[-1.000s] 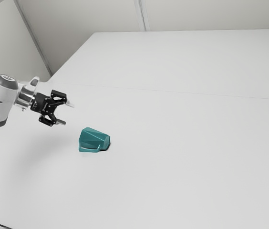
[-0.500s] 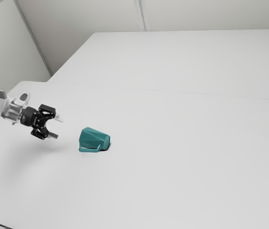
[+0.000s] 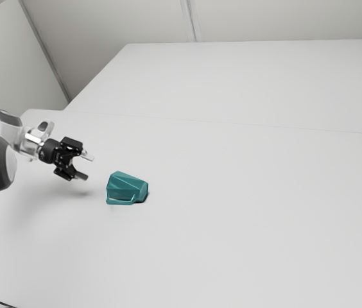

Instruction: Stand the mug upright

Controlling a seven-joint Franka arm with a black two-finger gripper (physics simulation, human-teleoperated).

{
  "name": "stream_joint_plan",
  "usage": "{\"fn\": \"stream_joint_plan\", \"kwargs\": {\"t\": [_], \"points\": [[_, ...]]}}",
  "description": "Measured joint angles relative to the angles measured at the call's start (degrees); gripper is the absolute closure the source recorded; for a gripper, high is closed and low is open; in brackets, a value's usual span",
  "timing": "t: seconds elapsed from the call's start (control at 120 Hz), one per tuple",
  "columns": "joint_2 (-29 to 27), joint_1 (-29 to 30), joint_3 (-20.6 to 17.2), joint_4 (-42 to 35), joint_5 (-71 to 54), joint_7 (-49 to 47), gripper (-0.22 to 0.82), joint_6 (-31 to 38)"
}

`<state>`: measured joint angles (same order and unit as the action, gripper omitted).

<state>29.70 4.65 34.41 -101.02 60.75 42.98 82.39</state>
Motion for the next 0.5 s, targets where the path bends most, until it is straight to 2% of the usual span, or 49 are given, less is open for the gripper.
{"fn": "stream_joint_plan", "kwargs": {"t": [0.167, 0.283, 0.5], "points": [[-0.27, -0.85, -0.49, 0.19, 0.29, 1.4, 0.02, -0.79], [-2.99, -2.64, -0.87, -2.4, 0.63, 2.25, 0.02, -0.12], [-3.49, -3.12, -2.17, -6.83, 2.14, 4.07, 0.02, 1.89]]}}
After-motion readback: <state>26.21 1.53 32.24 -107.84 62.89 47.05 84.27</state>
